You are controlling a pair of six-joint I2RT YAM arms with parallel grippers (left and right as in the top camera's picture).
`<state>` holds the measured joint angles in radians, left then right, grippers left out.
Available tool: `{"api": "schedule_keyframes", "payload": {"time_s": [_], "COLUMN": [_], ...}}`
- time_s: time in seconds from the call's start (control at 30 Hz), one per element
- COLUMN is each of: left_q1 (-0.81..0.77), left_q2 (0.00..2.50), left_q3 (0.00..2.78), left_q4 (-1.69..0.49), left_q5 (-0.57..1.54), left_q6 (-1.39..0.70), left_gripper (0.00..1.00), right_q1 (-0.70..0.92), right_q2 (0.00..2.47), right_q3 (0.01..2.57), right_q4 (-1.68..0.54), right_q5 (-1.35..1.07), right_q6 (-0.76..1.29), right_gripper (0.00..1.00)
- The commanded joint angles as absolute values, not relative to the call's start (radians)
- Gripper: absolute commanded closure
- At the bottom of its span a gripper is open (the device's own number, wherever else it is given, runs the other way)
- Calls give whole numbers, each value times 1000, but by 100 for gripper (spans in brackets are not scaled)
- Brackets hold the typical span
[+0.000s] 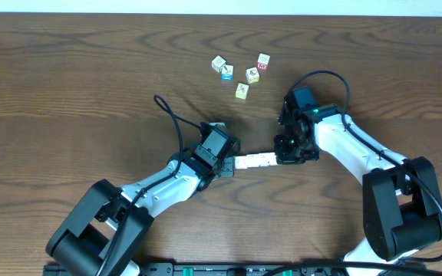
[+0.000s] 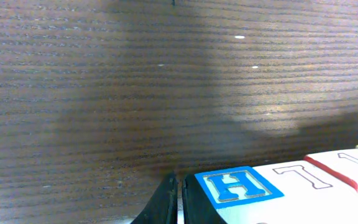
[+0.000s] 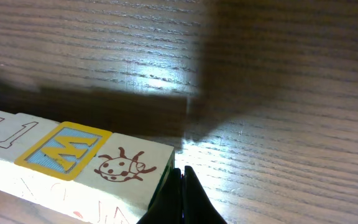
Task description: Lift 5 blocks
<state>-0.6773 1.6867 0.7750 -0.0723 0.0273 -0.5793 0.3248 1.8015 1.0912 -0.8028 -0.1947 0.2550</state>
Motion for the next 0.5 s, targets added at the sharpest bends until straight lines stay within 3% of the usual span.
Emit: {"api": "schedule_keyframes", "payload": {"time_s": [0.0, 0.47], "left_q1": [-731, -731], "left_q2": [1658, 1623], "left_q3": [798, 803], "left_q4": [-41, -41], "left_q5": [173, 176], "left_q6": [-581, -616], "left_gripper": [93, 93], "right_q1": [393, 404], "right_q2": [1774, 1774], "right_q3": [1100, 1100], "right_q4": [-786, -778], "right_q5": [-416, -421], "right_q6": [238, 281], "right_gripper": [99, 99]}}
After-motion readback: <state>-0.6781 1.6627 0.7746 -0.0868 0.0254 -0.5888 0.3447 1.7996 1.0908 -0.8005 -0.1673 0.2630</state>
